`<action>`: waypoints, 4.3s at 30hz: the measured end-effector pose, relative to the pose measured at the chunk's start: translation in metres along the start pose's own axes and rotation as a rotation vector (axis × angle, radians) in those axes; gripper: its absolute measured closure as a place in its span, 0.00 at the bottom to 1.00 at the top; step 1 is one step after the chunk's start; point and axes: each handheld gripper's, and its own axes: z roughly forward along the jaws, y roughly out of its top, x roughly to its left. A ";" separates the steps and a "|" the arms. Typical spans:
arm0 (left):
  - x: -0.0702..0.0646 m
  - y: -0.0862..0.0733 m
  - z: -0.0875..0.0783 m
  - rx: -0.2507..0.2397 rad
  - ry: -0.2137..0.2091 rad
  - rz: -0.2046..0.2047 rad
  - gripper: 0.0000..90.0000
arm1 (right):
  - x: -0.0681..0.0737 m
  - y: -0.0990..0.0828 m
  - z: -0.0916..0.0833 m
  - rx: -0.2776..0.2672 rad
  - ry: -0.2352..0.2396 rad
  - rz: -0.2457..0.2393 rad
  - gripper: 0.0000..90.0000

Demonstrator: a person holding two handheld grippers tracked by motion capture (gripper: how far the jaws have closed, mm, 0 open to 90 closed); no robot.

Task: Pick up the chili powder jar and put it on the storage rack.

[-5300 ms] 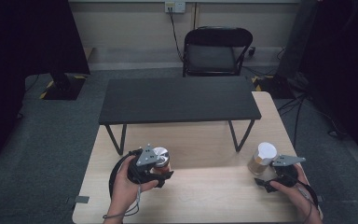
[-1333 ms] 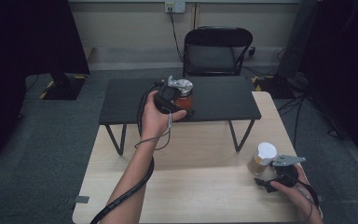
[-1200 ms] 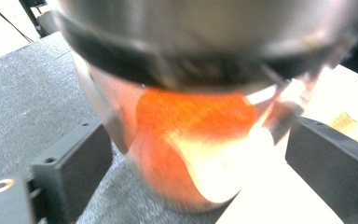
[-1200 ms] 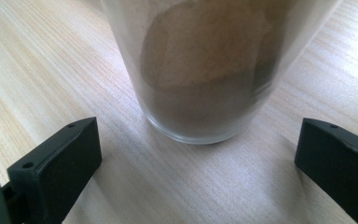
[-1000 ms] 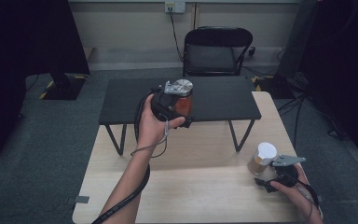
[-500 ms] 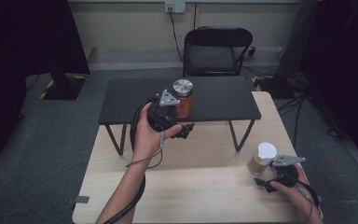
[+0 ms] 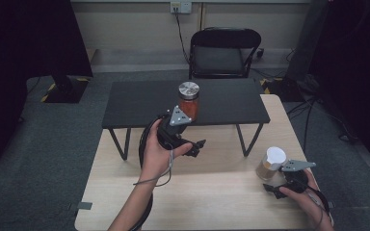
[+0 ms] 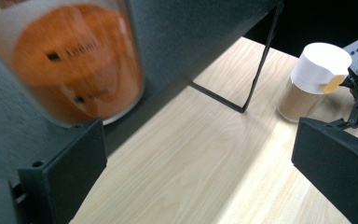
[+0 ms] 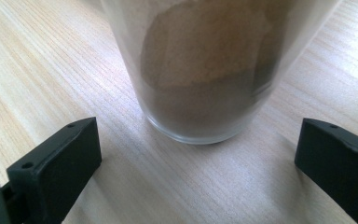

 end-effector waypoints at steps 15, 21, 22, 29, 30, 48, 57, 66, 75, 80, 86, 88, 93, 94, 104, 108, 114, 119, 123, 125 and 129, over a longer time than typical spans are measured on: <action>0.001 -0.041 0.021 -0.012 -0.067 -0.018 0.03 | 0.000 0.000 0.000 0.000 0.000 0.000 0.00; 0.001 -0.053 0.030 0.003 -0.086 -0.040 0.03 | 0.000 0.000 0.000 0.000 0.000 0.000 0.00; 0.001 -0.057 0.034 0.014 -0.090 -0.038 0.03 | 0.000 0.000 0.000 0.000 0.000 0.000 0.00; 0.002 -0.071 0.043 0.021 -0.101 -0.056 0.03 | 0.000 0.000 0.000 0.000 0.000 0.000 0.00; 0.002 -0.073 0.044 0.024 -0.102 -0.059 0.03 | 0.000 0.000 0.000 0.000 0.000 0.000 0.00; 0.003 -0.107 0.057 0.070 -0.105 -0.090 0.03 | 0.000 0.000 0.000 0.000 0.000 0.001 0.00; 0.003 -0.119 0.061 0.093 -0.103 -0.103 0.03 | 0.000 0.000 0.000 0.000 0.000 0.001 0.00; 0.005 -0.131 0.061 0.126 -0.093 -0.118 0.03 | 0.000 0.000 0.000 0.000 0.000 0.001 0.00; 0.006 -0.142 0.062 0.174 -0.069 -0.129 0.03 | 0.000 0.000 0.000 0.000 0.000 0.000 0.00; 0.007 -0.146 0.060 0.183 -0.069 -0.134 0.04 | 0.000 0.000 0.000 0.000 0.000 0.000 0.00; 0.006 -0.149 0.060 0.199 -0.049 -0.124 0.04 | 0.000 0.000 0.000 0.000 0.000 0.001 0.00; 0.004 -0.149 0.060 0.212 -0.046 -0.106 0.04 | 0.000 0.000 0.000 0.000 0.000 0.000 0.00; 0.000 -0.149 0.060 0.220 -0.026 -0.080 0.03 | 0.000 0.000 0.000 0.000 0.000 0.000 0.00; -0.001 -0.149 0.060 0.220 -0.025 -0.075 0.03 | 0.000 0.000 0.000 0.000 0.000 0.001 0.00; -0.007 -0.153 0.060 0.214 -0.008 -0.044 0.02 | 0.000 0.000 0.000 0.001 -0.001 -0.002 0.00; -0.009 -0.154 0.060 0.209 0.001 -0.052 0.00 | 0.000 0.000 0.000 0.001 -0.001 -0.002 0.00; -0.010 -0.154 0.061 0.209 0.003 -0.054 0.00 | 0.000 0.000 0.000 0.001 -0.001 -0.002 0.00; -0.010 -0.154 0.061 0.209 0.003 -0.054 0.00 | 0.000 0.000 0.000 0.001 -0.001 -0.001 0.00; -0.010 -0.154 0.061 0.209 0.004 -0.053 0.00 | 0.000 0.000 0.000 0.001 -0.001 -0.001 0.00; -0.010 -0.154 0.061 0.209 0.003 -0.053 0.00 | 0.000 0.000 0.000 0.001 -0.001 -0.001 0.00; -0.010 -0.154 0.061 0.209 0.003 -0.054 0.00 | 0.000 0.000 0.000 0.001 -0.001 -0.001 0.00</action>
